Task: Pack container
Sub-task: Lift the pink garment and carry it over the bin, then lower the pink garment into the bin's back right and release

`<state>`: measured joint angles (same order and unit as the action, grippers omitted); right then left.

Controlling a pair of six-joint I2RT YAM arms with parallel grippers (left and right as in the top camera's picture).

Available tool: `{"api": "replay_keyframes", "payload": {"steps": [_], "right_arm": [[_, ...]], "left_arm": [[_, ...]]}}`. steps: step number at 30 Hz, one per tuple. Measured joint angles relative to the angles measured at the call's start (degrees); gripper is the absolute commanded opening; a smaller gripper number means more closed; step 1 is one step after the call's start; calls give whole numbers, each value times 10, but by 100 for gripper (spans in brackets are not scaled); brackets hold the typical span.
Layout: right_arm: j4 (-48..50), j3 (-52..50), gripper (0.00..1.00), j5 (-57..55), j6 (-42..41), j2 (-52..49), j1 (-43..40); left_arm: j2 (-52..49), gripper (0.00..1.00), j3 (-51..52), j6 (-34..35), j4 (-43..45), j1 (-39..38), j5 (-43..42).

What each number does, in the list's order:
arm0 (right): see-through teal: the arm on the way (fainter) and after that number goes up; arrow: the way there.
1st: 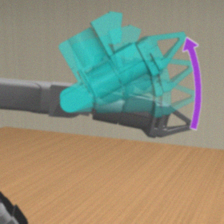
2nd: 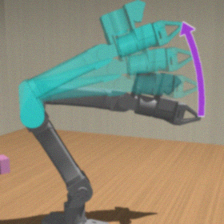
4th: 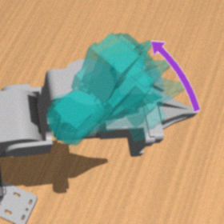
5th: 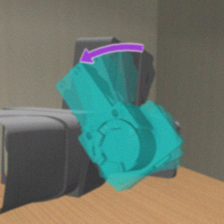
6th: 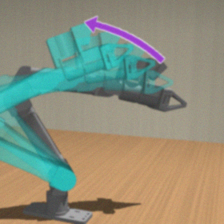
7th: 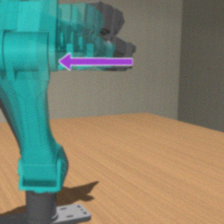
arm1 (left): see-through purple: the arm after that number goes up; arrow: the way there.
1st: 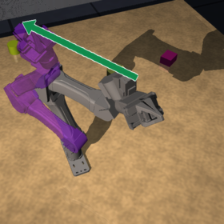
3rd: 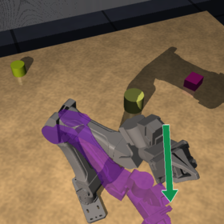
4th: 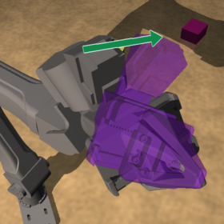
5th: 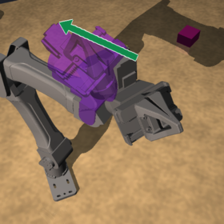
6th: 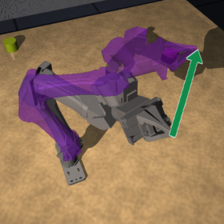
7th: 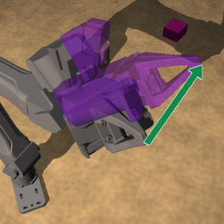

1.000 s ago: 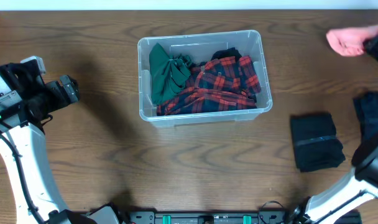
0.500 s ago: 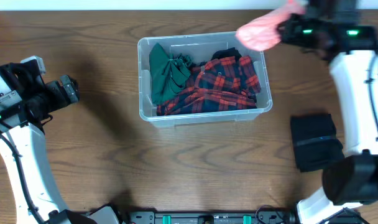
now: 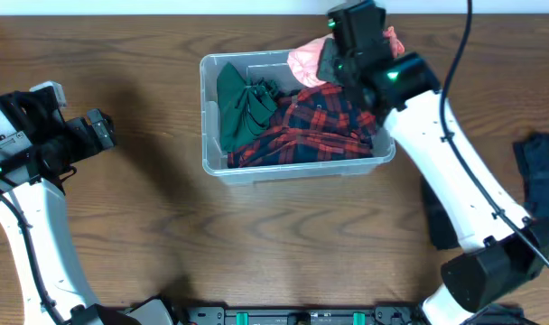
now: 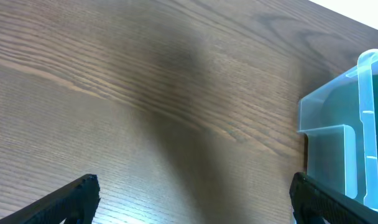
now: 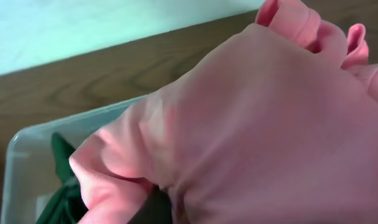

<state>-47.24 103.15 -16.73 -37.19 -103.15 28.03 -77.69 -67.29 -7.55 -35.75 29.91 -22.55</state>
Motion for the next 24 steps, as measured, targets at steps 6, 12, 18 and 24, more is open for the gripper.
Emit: {"api": "replay_keyframes", "payload": {"steps": [6, 12, 18, 24], "right_arm": [[1, 0, 1, -36, -53, -55, 10], [5, 0, 24, -44, -74, -110, 24], [22, 0, 68, -40, -59, -116, 31], [23, 0, 70, -10, -15, -108, 32]], "left_arm": [[0, 98, 0, 0, 0, 0, 0], [0, 98, 0, 0, 0, 0, 0], [0, 98, 0, 0, 0, 0, 0], [0, 98, 0, 0, 0, 0, 0]]}}
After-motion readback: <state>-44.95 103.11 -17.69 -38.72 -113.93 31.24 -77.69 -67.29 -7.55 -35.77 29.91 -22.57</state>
